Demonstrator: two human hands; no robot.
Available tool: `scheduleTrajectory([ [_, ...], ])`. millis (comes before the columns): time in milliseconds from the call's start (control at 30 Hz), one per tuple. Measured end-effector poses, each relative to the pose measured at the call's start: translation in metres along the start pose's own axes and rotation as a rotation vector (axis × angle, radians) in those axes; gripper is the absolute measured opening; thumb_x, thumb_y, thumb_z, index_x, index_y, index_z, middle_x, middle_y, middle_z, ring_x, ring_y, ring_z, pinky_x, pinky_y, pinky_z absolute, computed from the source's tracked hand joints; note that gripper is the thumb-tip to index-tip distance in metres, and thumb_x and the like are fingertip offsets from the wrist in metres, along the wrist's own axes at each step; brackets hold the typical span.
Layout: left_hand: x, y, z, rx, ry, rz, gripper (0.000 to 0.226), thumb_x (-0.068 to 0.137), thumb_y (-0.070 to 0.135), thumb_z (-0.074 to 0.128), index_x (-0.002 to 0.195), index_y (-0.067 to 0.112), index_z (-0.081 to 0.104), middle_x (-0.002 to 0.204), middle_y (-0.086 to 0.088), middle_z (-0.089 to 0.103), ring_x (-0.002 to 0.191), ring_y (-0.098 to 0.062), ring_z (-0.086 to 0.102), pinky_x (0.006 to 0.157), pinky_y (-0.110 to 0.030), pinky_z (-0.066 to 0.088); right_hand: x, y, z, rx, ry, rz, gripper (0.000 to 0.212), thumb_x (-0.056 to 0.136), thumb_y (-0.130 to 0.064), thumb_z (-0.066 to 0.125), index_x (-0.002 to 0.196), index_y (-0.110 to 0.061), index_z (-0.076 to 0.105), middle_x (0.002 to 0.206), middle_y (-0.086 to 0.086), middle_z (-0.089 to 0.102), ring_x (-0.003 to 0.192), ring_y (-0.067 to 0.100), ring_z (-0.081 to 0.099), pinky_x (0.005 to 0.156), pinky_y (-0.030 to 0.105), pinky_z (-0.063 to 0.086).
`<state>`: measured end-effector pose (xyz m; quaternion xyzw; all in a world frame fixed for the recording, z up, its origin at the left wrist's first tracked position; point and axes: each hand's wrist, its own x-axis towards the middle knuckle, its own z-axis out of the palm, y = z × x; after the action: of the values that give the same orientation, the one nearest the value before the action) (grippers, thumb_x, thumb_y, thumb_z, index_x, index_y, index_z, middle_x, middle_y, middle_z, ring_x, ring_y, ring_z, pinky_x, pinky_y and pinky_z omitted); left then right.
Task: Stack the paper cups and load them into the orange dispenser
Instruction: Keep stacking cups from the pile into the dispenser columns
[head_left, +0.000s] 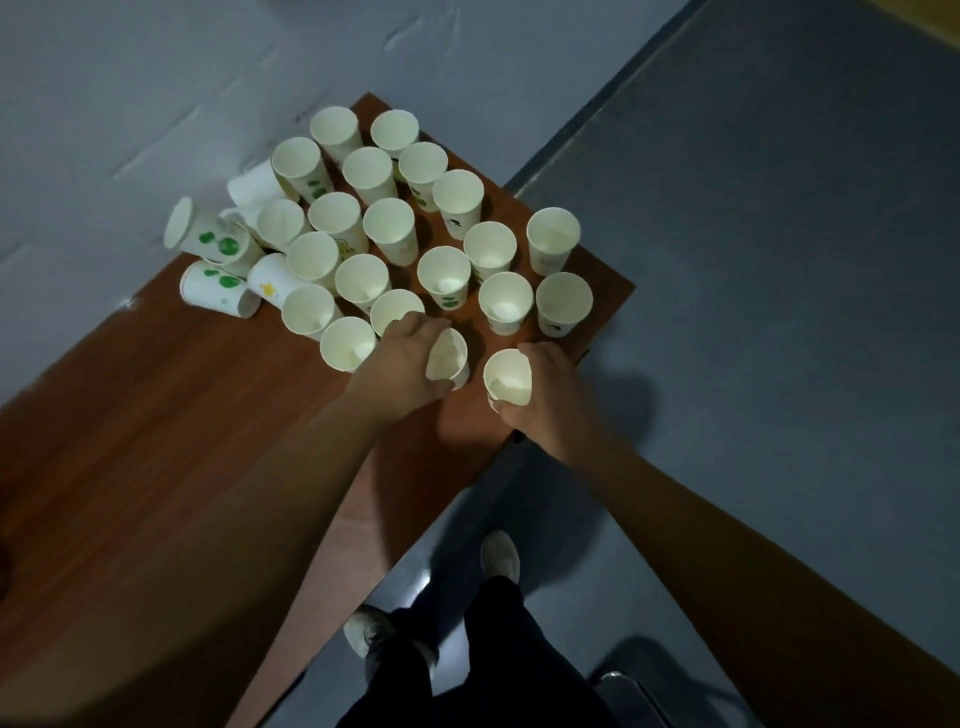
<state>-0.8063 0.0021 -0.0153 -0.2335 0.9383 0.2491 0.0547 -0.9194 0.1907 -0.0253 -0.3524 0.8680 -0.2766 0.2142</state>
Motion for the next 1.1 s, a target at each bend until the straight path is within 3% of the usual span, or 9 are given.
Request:
scheduleTrajectory([
  [133,-0.050,-0.021,-0.032,-0.127,0.114,-0.097,0.080,0.072,0.021,0.086,0.141,0.008,0.050,0.139,-0.015,0.050,0.128,-0.033,0.047,0.107,-0.045,0.040,-0.007,-0.037,-0.004,0.024,-0.018,-0.083,0.079,0.072,-0.035,0.084,0.137,-0.017,0.043,0.134,0.001,0.049,0.125,0.016,0.046,0.100,0.027,0.042],
  [300,-0.134,-0.066,-0.077,-0.195,0.272,-0.308,0.077,0.072,0.025,0.086,0.140,0.014,0.052,0.133,-0.008,0.051,0.123,-0.025,0.050,0.100,-0.032,0.041,-0.009,-0.113,0.013,0.044,-0.077,-0.235,0.070,0.071,-0.038,0.082,0.131,-0.019,0.050,0.125,-0.002,0.054,0.116,0.013,0.052,0.097,0.030,0.049],
  [400,-0.196,-0.095,-0.098,-0.217,0.407,-0.477,0.076,0.074,0.028,0.086,0.140,0.018,0.051,0.132,-0.003,0.049,0.118,-0.019,0.049,0.094,-0.028,0.039,-0.013,-0.161,0.038,0.002,-0.097,-0.358,0.074,0.068,-0.037,0.085,0.130,-0.010,0.053,0.123,0.006,0.057,0.115,0.021,0.055,0.096,0.036,0.050],
  [500,-0.266,-0.127,-0.114,-0.239,0.537,-0.620,0.076,0.073,0.030,0.087,0.139,0.018,0.052,0.134,-0.004,0.049,0.119,-0.021,0.050,0.093,-0.028,0.040,-0.022,-0.222,0.064,-0.046,-0.209,-0.436,0.072,0.070,-0.039,0.082,0.130,-0.014,0.051,0.125,0.002,0.054,0.117,0.019,0.051,0.099,0.031,0.044],
  [667,-0.383,-0.180,-0.126,-0.271,0.708,-0.835,0.073,0.073,0.026,0.088,0.136,0.012,0.054,0.133,-0.011,0.050,0.121,-0.027,0.049,0.095,-0.029,0.037,-0.053,-0.313,0.116,-0.044,-0.344,-0.579,0.070,0.076,-0.038,0.077,0.134,-0.015,0.047,0.128,0.001,0.048,0.115,0.018,0.050,0.086,0.021,0.035],
  [833,-0.488,-0.236,-0.130,-0.279,0.831,-0.994,0.073,0.073,0.022,0.088,0.135,0.008,0.054,0.133,-0.016,0.053,0.123,-0.033,0.050,0.099,-0.037,0.039,-0.095,-0.399,0.181,-0.074,-0.419,-0.681,0.073,0.077,-0.040,0.077,0.137,-0.014,0.046,0.133,0.003,0.047,0.118,0.021,0.049,0.092,0.029,0.043],
  [967,-0.561,-0.284,-0.134,-0.299,0.901,-1.091,0.075,0.072,0.027,0.088,0.136,0.008,0.053,0.135,-0.018,0.053,0.125,-0.035,0.049,0.101,-0.042,0.041,-0.134,-0.466,0.234,-0.079,-0.478,-0.729,0.074,0.077,-0.036,0.079,0.140,-0.016,0.044,0.137,0.003,0.045,0.120,0.021,0.049,0.092,0.029,0.044],
  [1100,-0.615,-0.336,-0.145,-0.325,0.983,-1.145,0.076,0.073,0.028,0.088,0.136,0.004,0.052,0.134,-0.019,0.053,0.124,-0.035,0.049,0.096,-0.038,0.040,-0.165,-0.524,0.284,-0.063,-0.507,-0.764,0.071,0.077,-0.035,0.079,0.137,-0.018,0.045,0.135,0.001,0.046,0.119,0.018,0.049,0.089,0.024,0.042],
])
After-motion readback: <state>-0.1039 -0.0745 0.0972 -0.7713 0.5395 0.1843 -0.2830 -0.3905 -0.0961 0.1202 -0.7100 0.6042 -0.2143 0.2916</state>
